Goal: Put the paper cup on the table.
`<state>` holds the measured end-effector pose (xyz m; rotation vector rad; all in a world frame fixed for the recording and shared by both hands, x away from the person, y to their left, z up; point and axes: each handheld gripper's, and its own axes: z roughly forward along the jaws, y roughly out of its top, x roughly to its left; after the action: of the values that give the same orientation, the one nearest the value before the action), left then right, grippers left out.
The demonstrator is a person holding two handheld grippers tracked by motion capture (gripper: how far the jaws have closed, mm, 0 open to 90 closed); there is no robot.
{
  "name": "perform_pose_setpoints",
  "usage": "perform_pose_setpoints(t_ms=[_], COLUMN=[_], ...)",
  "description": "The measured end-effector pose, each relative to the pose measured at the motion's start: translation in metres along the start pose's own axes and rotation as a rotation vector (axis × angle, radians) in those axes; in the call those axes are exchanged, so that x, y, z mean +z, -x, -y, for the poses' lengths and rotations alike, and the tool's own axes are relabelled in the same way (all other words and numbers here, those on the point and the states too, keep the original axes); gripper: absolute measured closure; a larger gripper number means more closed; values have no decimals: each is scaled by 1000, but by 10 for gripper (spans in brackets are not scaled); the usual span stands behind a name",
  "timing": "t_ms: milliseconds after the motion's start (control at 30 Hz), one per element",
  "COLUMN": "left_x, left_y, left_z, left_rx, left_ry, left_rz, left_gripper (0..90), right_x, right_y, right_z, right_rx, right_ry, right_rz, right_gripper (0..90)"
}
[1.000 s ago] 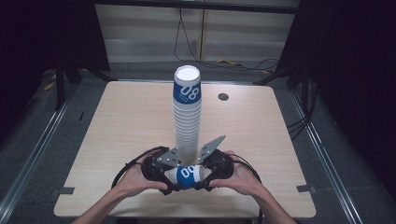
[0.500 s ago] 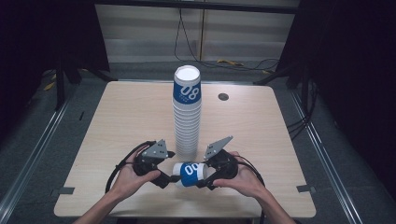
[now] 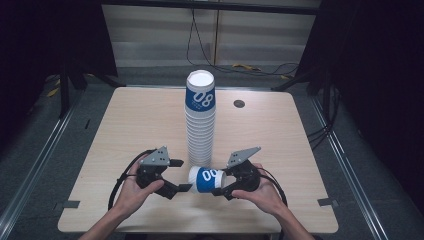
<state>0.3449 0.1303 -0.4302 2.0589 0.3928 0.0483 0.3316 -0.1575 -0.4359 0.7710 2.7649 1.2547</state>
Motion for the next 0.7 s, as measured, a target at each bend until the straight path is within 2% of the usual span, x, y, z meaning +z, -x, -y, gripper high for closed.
perform_pose_setpoints(t_ms=[133, 200, 233, 333, 400, 533, 700], left_x=[-1, -1, -1, -2, -3, -5, -4], left_y=[-3, -5, -5, -5, -4, -4, -1], left_z=[3, 4, 4, 7, 8, 9, 10], left_rx=[-12, -29, -28, -16, -26, -46, -49], left_ry=[12, 18, 24, 21, 24, 68, 75], left_rz=[-20, -5, 2, -14, -4, 5, 19], left_gripper=[162, 163, 163, 162, 163, 162, 162], right_x=[-3, -6, -7, -10, -11, -12, -13], right_y=[0, -1, -1, -2, -1, 1, 3], right_z=[2, 4, 7, 11, 13, 16, 18], right_rx=[11, 23, 27, 36, 50, 64, 92], right_ry=[26, 49, 64, 77, 99, 132, 168], right_rz=[23, 23, 19, 30, 21, 5, -27], right_gripper=[291, 291, 291, 291, 291, 290, 290])
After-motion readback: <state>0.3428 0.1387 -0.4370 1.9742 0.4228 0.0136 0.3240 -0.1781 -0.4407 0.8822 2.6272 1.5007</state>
